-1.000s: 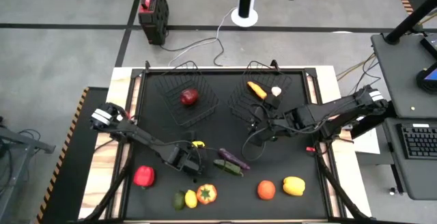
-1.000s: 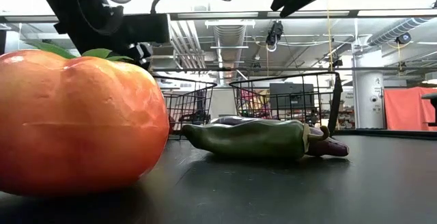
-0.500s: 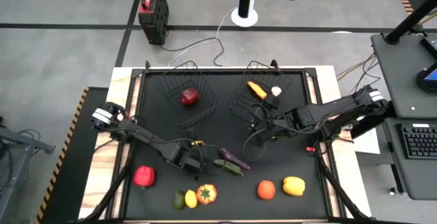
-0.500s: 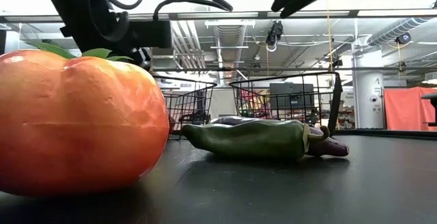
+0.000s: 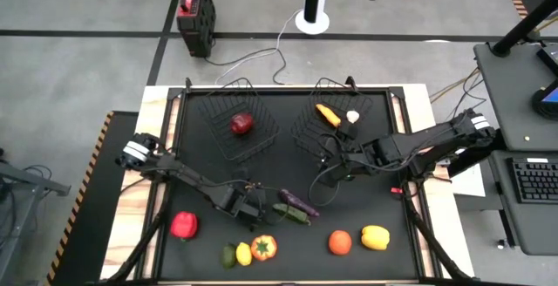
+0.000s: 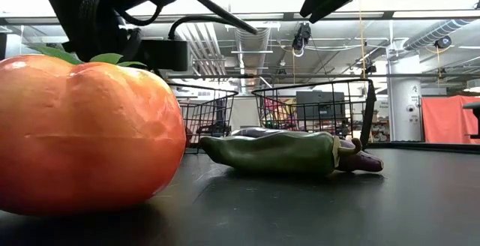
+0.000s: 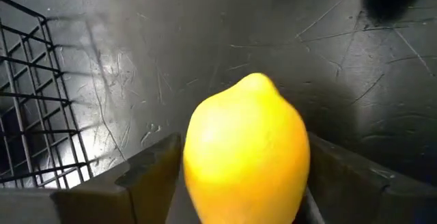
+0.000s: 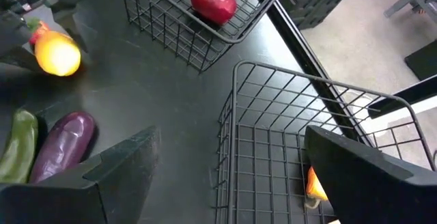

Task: Sort produce into baskets
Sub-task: Put the top lemon into the left black wire basket

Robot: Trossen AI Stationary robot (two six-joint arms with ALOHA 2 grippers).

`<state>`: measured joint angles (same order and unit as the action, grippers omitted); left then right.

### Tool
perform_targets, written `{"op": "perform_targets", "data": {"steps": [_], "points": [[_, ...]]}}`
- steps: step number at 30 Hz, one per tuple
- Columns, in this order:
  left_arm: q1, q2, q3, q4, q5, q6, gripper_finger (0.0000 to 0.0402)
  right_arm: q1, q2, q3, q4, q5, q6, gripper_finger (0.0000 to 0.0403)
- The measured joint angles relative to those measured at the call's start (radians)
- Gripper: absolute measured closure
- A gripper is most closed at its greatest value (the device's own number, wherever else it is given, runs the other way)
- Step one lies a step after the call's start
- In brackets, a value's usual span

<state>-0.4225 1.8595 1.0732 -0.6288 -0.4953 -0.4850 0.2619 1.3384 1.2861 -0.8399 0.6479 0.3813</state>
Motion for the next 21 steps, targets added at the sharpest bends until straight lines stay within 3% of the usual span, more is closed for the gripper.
{"op": "perform_targets", "data": {"steps": [14,21], "points": [[-0.009,-0.011,0.12,-0.073,0.0,0.047,0.0201,0.0,0.0,-0.007,0.0,0.0,0.0,0.0048],[-0.056,-0.081,0.244,-0.257,-0.146,0.134,0.0197,0.0,0.0,-0.031,0.0,0.0,0.003,0.0048]]}}
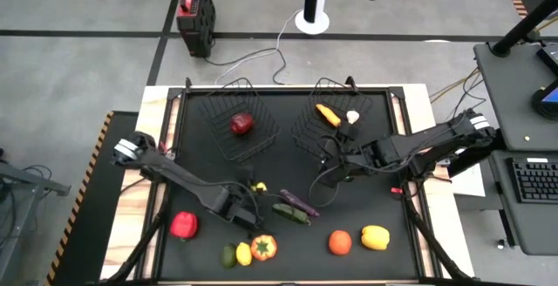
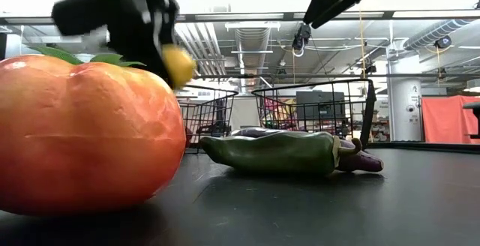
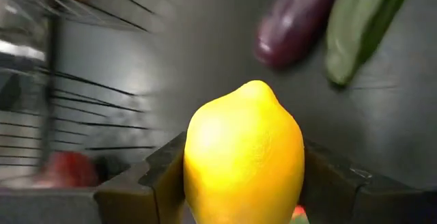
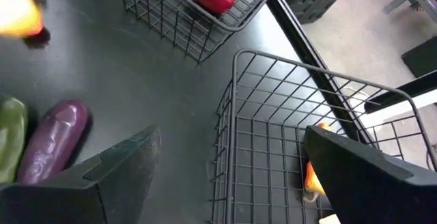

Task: Sort produce into baskets
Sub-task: Put the top lemon into the left black wire basket

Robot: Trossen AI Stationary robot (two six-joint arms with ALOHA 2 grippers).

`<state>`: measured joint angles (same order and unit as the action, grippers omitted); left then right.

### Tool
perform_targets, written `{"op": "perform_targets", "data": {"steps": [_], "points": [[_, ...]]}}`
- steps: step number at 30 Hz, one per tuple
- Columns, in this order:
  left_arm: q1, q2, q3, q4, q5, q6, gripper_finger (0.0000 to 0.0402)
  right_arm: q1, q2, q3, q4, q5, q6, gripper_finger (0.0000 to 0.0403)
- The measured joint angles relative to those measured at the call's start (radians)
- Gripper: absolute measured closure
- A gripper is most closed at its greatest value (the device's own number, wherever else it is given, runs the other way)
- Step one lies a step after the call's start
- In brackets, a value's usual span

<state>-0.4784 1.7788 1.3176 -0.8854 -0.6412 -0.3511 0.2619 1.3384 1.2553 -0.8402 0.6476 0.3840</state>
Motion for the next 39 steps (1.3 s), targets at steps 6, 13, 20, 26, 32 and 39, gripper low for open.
{"op": "perform_targets", "data": {"steps": [6,13,20,26,32,39], "points": [[0.027,-0.157,0.043,-0.112,-0.131,0.068,0.0196,0.0,0.001,-0.002,0.009,0.0,0.009,0.0048],[0.202,-0.389,0.036,-0.129,-0.121,0.158,0.0196,0.0,0.001,-0.003,0.015,0.0,0.009,0.0048],[0.541,-0.506,0.01,-0.127,0.097,0.213,0.0196,0.0,0.001,-0.003,0.02,0.0,0.009,0.0048],[0.855,-0.482,-0.047,-0.127,0.401,0.229,0.0195,0.0,0.0,-0.003,0.025,0.0,0.009,0.0048],[1.042,-0.398,-0.095,-0.127,0.554,0.258,0.0195,0.0,0.0,-0.003,0.029,0.0,0.009,0.0049],[1.054,-0.29,-0.09,-0.12,0.565,0.29,0.0195,0.0,0.0,-0.007,0.031,-0.002,0.019,0.0048]]}}
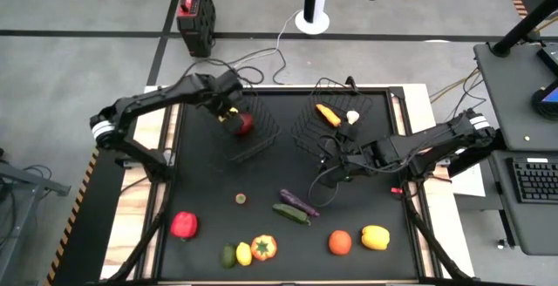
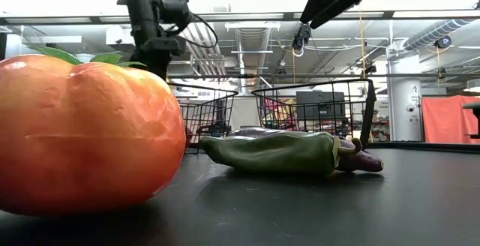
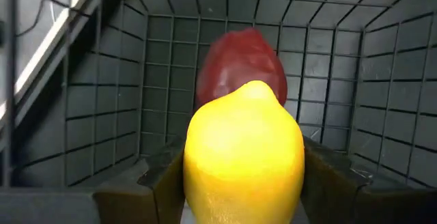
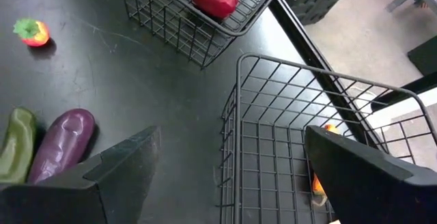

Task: Sort produce into baskets
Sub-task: Put the top lemon into the left black wire basket

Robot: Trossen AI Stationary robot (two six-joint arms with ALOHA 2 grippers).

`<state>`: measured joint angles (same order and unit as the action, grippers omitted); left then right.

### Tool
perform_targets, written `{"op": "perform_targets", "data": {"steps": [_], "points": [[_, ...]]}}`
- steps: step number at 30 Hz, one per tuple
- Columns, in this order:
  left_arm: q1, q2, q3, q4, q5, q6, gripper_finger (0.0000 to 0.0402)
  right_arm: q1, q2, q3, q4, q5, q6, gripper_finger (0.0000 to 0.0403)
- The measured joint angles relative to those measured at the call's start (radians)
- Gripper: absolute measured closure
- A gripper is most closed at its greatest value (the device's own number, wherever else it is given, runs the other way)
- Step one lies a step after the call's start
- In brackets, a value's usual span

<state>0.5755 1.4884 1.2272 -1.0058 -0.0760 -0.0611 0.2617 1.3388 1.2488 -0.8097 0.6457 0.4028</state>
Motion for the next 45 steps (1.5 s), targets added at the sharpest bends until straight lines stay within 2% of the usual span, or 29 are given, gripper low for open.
{"op": "perform_targets", "data": {"steps": [6,13,21,36,41,45], "points": [[-0.017,0.048,0.003,0.004,0.117,0.031,0.0195,0.0,-0.001,-0.001,0.0,-0.001,0.018,0.0049],[-0.049,0.085,0.002,0.009,0.169,-0.026,0.0195,0.0,-0.001,-0.002,0.0,-0.002,0.018,0.0048],[-0.098,0.144,0.001,0.083,0.168,-0.034,0.0195,0.0,-0.001,-0.008,-0.001,-0.001,0.035,0.0048],[-0.102,0.21,0.001,0.156,0.163,-0.051,0.0195,0.0,-0.001,-0.01,-0.001,-0.001,0.037,0.0048],[-0.107,0.222,0.001,0.155,0.157,-0.053,0.0171,0.0,-0.001,-0.01,-0.001,-0.025,0.035,0.0048],[-0.121,0.222,0.001,0.157,0.11,-0.053,0.0139,0.0,-0.001,-0.01,-0.001,-0.048,0.035,0.0048]]}}
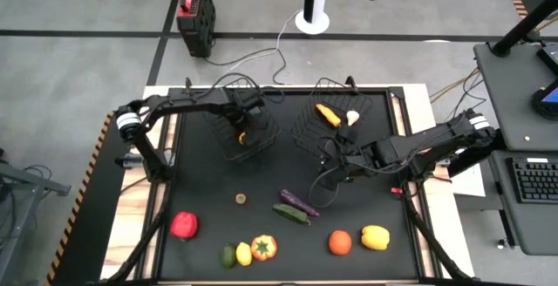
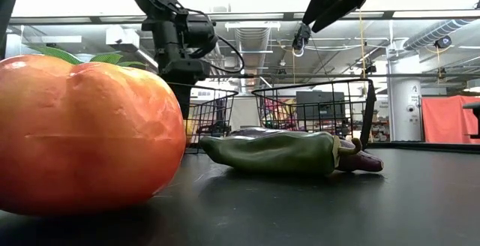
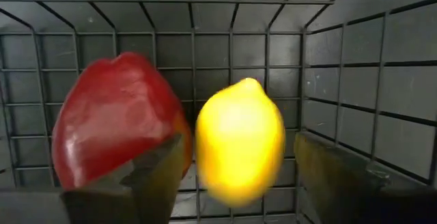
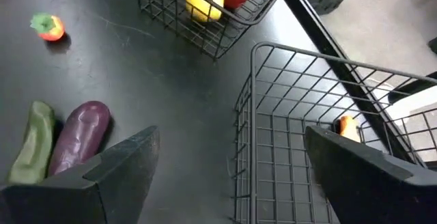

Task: Sort produce into baskets
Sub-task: Put the top lemon into the left black wire basket, then put the orange tomato into the left black wire basket

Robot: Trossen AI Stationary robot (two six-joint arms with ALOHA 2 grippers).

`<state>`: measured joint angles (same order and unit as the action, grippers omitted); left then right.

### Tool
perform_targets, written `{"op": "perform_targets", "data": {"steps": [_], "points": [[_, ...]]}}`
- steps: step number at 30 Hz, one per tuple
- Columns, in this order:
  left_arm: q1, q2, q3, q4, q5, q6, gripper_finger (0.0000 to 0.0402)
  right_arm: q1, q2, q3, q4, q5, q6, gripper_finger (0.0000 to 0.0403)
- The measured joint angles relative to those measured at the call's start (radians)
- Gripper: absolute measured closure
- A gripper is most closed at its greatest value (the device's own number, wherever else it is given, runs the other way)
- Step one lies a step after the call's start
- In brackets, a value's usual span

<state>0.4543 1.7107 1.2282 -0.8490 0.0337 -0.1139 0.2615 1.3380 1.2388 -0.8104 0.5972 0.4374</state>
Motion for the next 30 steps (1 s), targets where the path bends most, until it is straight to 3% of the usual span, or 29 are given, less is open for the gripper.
{"op": "perform_targets", "data": {"steps": [5,12,16,22,30], "points": [[-0.012,0.0,0.0,0.001,-0.009,0.0,0.0116,0.0,0.0,0.0,0.0,-0.001,0.0,0.0048],[-0.048,-0.022,0.0,-0.021,-0.011,-0.026,0.0115,0.0,0.0,0.0,0.0,-0.002,0.032,0.0048],[-0.094,-0.074,0.0,-0.044,-0.078,-0.062,0.0116,0.0,0.0,0.0,0.0,-0.002,0.035,0.0048],[-0.236,-0.196,0.0,-0.05,-0.174,-0.092,0.0116,0.0,0.0,0.0,0.0,-0.004,0.034,0.0048],[-0.517,-0.301,0.0,-0.048,-0.272,-0.144,0.0116,0.0,0.0,0.0,0.001,-0.005,0.034,0.0048]]}}
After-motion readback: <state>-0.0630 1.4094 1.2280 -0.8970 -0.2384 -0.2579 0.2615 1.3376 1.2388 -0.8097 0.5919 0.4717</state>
